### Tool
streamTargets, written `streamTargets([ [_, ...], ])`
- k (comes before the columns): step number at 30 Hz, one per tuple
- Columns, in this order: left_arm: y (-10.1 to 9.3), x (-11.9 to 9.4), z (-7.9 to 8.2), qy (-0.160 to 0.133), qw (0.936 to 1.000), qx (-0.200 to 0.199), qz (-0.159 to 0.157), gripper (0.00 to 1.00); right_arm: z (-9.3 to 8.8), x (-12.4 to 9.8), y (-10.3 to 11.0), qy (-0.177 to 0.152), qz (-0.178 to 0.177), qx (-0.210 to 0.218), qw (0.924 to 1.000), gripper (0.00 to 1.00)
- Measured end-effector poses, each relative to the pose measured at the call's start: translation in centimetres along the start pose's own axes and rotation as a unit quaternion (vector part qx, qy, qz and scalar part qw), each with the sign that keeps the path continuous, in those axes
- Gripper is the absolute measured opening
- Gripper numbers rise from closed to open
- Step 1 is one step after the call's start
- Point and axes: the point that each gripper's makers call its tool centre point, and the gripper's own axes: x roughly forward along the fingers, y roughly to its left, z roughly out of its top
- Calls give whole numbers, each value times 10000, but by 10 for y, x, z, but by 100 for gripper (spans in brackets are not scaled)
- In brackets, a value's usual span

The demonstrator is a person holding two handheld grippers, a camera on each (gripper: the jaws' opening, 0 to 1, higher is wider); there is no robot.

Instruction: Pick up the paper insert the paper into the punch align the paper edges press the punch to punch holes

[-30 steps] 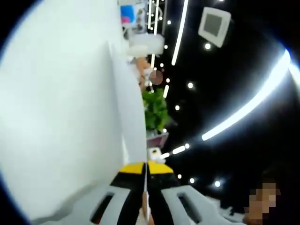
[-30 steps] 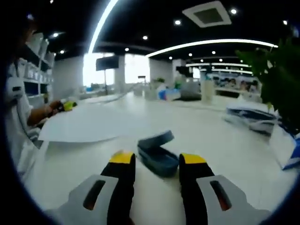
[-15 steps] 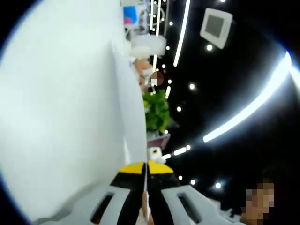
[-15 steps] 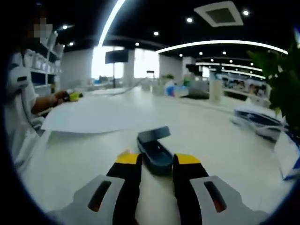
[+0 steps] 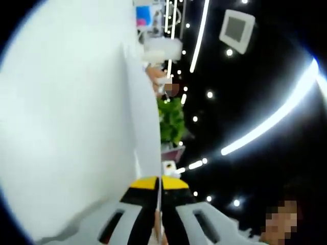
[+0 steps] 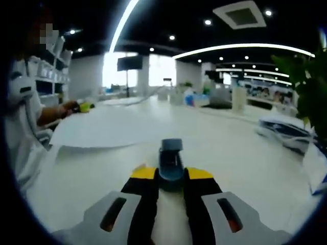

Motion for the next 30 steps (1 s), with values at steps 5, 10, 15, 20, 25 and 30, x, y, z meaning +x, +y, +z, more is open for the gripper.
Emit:
streamTargets([
  [5,-2,0,1,-24,10000,-16,-52,4,-1,-3,38,24,397,-222,9990,22],
  [10,-2,0,2,-26,10000,-42,-49,4,0,-4,68,34,681,-265,9973,22],
  [15,-2,0,3,-28,10000,-43,-45,4,1,0,95,54,940,-310,9951,22],
  [20,-3,0,4,-27,10000,-23,-47,4,2,3,108,44,1141,-336,9929,22],
  [25,-2,0,4,-32,10000,-7,-32,4,3,4,114,36,1245,-319,9917,22],
  [30,-1,0,3,-26,10000,37,6,4,4,3,116,5,1296,-306,9911,22],
])
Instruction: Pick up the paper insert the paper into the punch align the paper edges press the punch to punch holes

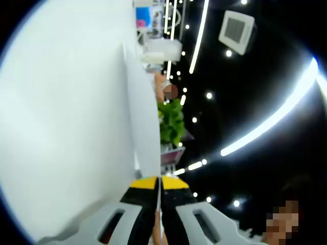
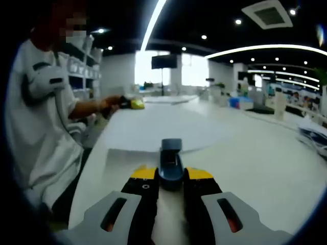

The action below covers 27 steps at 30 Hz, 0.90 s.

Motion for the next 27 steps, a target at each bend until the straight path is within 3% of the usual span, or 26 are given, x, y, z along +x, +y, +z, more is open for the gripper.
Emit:
streamTargets([
  [18,4,1,-1,86,9995,258,176,4,6,14,8,-14,226,-185,9996,22],
  [25,5,1,-2,89,9994,275,204,4,7,16,3,-10,114,-191,9998,23],
  [27,5,0,-2,94,9993,283,210,4,13,13,-2,-110,-25,64,9999,27],
])
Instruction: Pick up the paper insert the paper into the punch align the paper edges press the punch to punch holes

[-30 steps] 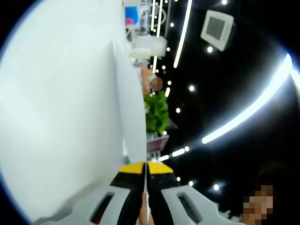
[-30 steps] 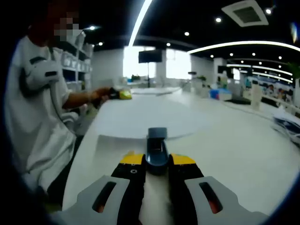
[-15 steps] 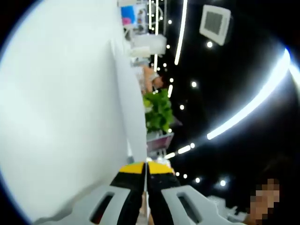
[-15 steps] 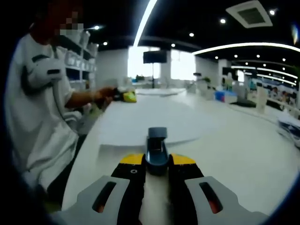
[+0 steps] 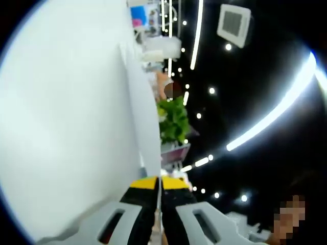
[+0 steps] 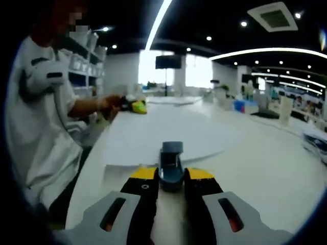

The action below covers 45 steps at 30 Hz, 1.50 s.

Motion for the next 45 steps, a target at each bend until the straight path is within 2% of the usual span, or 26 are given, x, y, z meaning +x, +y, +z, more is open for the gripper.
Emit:
streamTargets([
  [1,0,0,0,1,10000,9,4,4,1,-1,-1,-8,-52,85,9999,31],
  [4,0,0,0,5,10000,34,9,4,2,-14,-15,43,-619,950,9935,33],
  [5,0,0,0,6,10000,44,8,4,0,-21,-17,76,-834,1121,9902,33],
  [7,0,0,0,3,10000,46,3,4,2,-29,-14,-29,-950,1285,9871,34],
  [9,0,0,0,-1,10000,62,-7,4,7,-44,4,-341,-1000,1881,9765,34],
  [10,0,0,0,2,10000,73,-17,4,6,-48,8,-421,-1059,2248,9677,33],
  [11,0,0,0,2,10000,80,-19,4,6,-49,10,-456,-1082,2384,9640,32],
  [12,-1,0,-1,1,9999,100,-29,4,5,-51,20,-642,-1003,3094,9435,31],
  [13,-1,0,-1,6,9999,107,-39,4,0,-48,30,-667,-840,3788,9192,30],
  [14,-1,0,-1,7,9999,118,-44,4,-1,-45,36,-727,-704,4124,9054,30],
  [17,-2,1,-2,8,9999,151,-52,4,-1,-33,41,-908,-526,4734,8746,30],
  [19,-2,1,-2,12,9998,172,-56,4,1,-19,49,-893,-356,4982,8617,29],
  [21,-2,1,-3,15,9998,188,-58,4,-4,-6,55,-674,-304,5168,8529,27],
  [22,-2,0,-3,19,9998,196,-63,4,-5,-1,58,-585,-211,5318,8446,24],
  [24,-2,0,-4,23,9998,211,-69,4,-3,7,59,-582,-183,5320,8445,22],
  [26,-3,0,-4,32,9996,252,-97,4,-5,12,62,-477,-173,5300,8465,14],
  [27,-3,0,-5,29,9995,285,-109,4,-5,13,63,-461,-147,5334,8445,11],
  [28,-3,0,-5,30,9995,290,-112,4,-4,13,65,-507,-90,5430,8382,6],
  [29,-4,-1,-5,41,9994,304,-126,4,-1,13,68,-577,29,5620,8251,5],
  [30,-4,-1,-6,33,9994,323,-135,4,-2,14,69,-564,62,5642,8237,5],
  [35,-8,0,-7,84,9992,344,-167,5,-3,12,72,-589,71,5662,8221,4],
  [37,-9,-1,-4,4,9983,559,-134,5,-2,11,72,-598,77,5686,8204,4],
  [41,-13,-15,5,-149,9982,567,-143,15,-3,9,73,-562,66,5722,8181,4],
  [42,-12,-19,9,-234,9973,686,-97,16,-3,9,73,-560,63,5729,8177,4],
  [44,-13,-37,24,-497,9906,1272,52,16,-4,6,74,-572,36,5739,8169,4],
  [45,-14,-44,34,-703,9838,1641,163,15,-4,6,73,-575,29,5747,8163,4],
])
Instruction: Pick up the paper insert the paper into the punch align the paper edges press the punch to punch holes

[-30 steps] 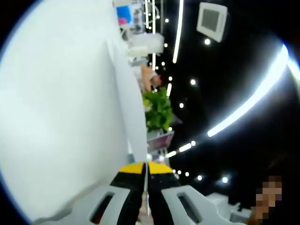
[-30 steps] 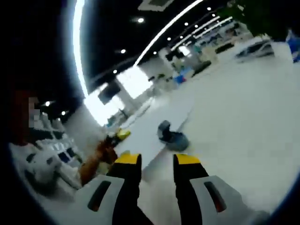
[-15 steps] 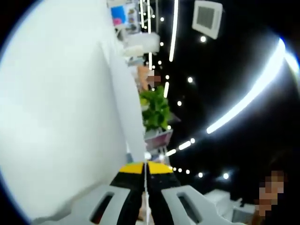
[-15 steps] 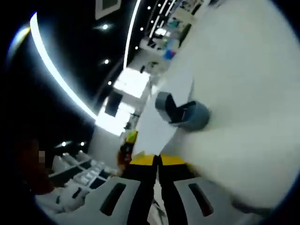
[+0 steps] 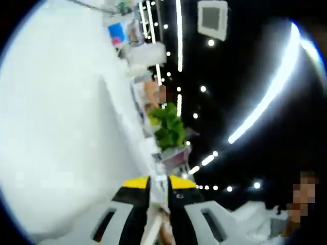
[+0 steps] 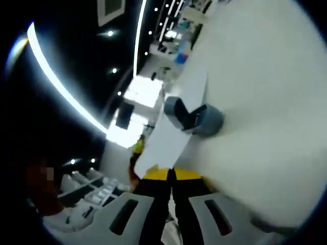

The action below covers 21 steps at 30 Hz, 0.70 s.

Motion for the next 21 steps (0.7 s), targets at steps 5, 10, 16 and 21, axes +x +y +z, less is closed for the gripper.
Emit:
streamTargets([
  [5,-16,-23,42,-460,9625,2663,214,15,-2,0,0,-65,-72,-41,9999,4],
  [10,-37,-6,43,-267,9009,4327,220,14,-2,0,-1,-154,-134,-54,9998,4],
  [16,-44,42,8,471,8816,4680,-389,16,-1,0,-3,-172,-223,-110,9995,4],
  [21,-35,78,-6,983,8748,4701,-644,17,-4,0,-3,-187,-278,-152,9993,4],
])
